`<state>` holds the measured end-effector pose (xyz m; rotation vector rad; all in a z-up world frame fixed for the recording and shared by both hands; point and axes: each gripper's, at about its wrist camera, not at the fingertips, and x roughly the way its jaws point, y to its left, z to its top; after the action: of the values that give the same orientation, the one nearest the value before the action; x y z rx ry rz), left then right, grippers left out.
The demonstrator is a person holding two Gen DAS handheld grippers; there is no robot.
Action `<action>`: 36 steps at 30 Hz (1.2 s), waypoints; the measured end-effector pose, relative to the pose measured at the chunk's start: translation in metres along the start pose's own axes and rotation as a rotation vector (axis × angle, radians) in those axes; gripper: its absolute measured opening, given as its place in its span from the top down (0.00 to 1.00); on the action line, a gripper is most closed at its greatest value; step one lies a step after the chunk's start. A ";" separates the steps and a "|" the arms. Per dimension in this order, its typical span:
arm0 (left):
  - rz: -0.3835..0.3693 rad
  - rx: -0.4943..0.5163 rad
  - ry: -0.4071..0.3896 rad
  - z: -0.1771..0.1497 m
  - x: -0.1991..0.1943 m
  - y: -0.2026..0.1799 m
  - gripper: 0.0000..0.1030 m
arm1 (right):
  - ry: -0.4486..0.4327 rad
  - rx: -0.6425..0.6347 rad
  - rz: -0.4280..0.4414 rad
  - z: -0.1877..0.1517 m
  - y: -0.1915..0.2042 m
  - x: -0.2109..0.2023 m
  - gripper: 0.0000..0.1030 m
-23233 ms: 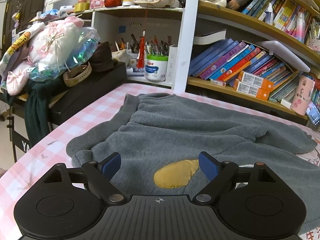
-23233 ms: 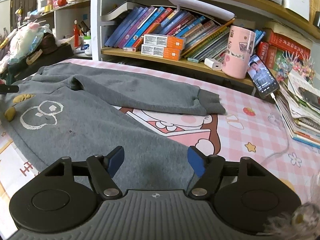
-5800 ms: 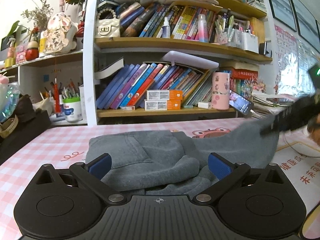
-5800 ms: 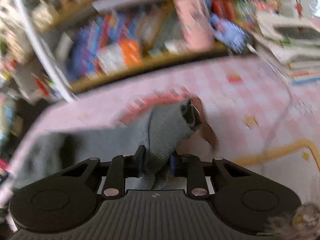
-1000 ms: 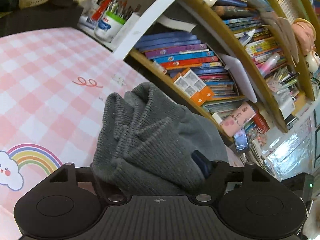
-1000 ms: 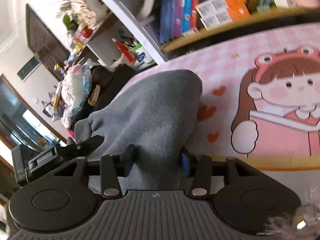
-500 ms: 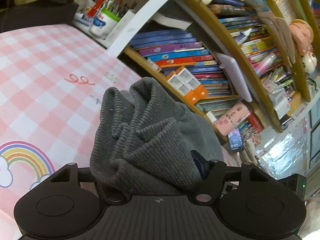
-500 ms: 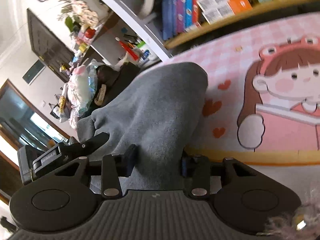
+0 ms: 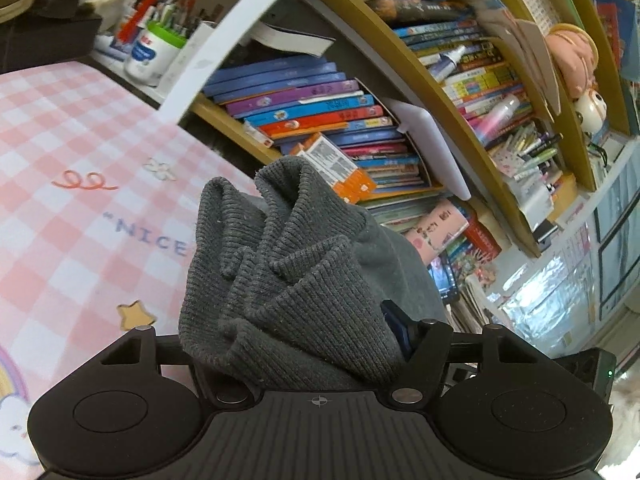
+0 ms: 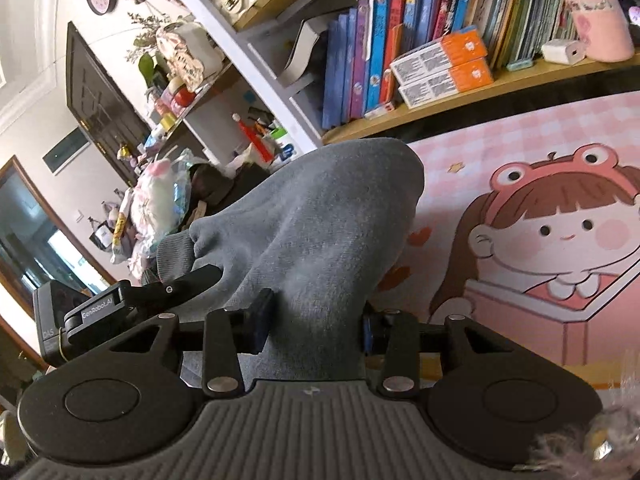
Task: Fold clothes
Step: 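Lift the folded sweatshirt with both grippers and carry it toward the bookshelf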
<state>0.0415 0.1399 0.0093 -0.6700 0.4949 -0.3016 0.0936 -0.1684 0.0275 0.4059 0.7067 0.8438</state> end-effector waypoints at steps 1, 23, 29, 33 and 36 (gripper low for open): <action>-0.003 0.004 0.003 0.002 0.003 -0.001 0.36 | -0.003 0.000 -0.003 0.002 -0.002 -0.001 0.63; -0.040 0.080 0.051 0.053 0.100 -0.017 0.36 | -0.076 0.036 -0.069 0.068 -0.058 0.016 0.63; -0.038 0.076 0.069 0.068 0.132 -0.012 0.36 | -0.086 0.058 -0.086 0.085 -0.077 0.029 0.63; -0.039 0.087 0.060 0.077 0.152 -0.010 0.36 | -0.097 0.074 -0.090 0.099 -0.091 0.040 0.63; -0.040 0.092 0.056 0.083 0.167 -0.008 0.36 | -0.104 0.090 -0.095 0.109 -0.101 0.049 0.63</action>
<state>0.2251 0.1070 0.0139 -0.5843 0.5179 -0.3795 0.2476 -0.1968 0.0252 0.4901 0.6638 0.6984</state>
